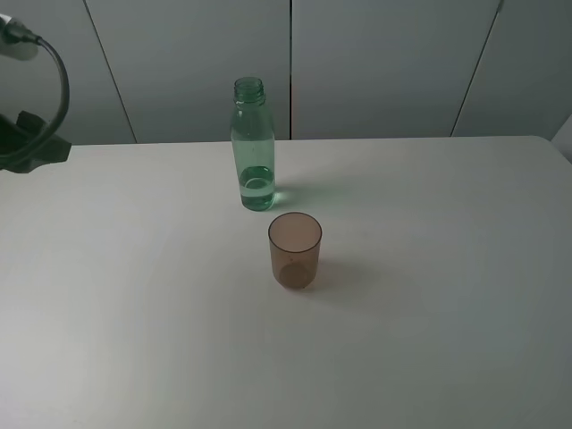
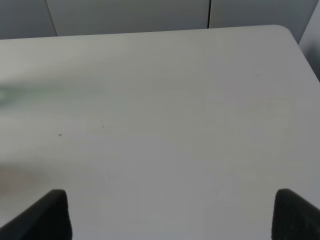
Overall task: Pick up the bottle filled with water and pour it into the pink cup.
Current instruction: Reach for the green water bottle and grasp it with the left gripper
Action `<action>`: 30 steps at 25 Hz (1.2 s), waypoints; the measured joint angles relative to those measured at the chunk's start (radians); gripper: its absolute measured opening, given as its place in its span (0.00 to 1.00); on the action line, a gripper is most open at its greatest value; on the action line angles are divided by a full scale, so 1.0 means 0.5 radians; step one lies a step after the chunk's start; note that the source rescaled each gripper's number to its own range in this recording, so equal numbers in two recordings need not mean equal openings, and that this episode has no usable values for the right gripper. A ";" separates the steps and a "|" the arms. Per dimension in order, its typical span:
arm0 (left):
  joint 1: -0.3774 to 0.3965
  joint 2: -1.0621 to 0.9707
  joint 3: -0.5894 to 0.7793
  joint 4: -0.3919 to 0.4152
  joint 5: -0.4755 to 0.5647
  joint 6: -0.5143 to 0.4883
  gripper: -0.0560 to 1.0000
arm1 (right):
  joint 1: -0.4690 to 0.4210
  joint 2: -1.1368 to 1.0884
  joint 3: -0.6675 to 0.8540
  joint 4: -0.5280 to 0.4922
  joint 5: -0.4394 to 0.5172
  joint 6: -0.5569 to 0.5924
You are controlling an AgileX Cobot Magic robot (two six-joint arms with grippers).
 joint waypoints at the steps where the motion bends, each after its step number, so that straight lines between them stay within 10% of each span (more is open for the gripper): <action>1: 0.032 0.000 0.047 0.031 -0.070 -0.020 0.99 | 0.000 0.000 0.000 0.000 0.000 0.000; 7: 0.118 0.058 0.152 0.317 -0.438 -0.582 0.99 | 0.000 0.000 0.000 0.000 0.000 0.000; 21: -0.002 0.631 0.155 1.111 -0.912 -1.017 0.99 | 0.000 0.000 0.000 0.000 0.000 0.000; 30: 0.079 0.928 0.155 1.699 -1.589 -1.453 0.99 | 0.000 0.000 0.000 0.000 0.000 0.000</action>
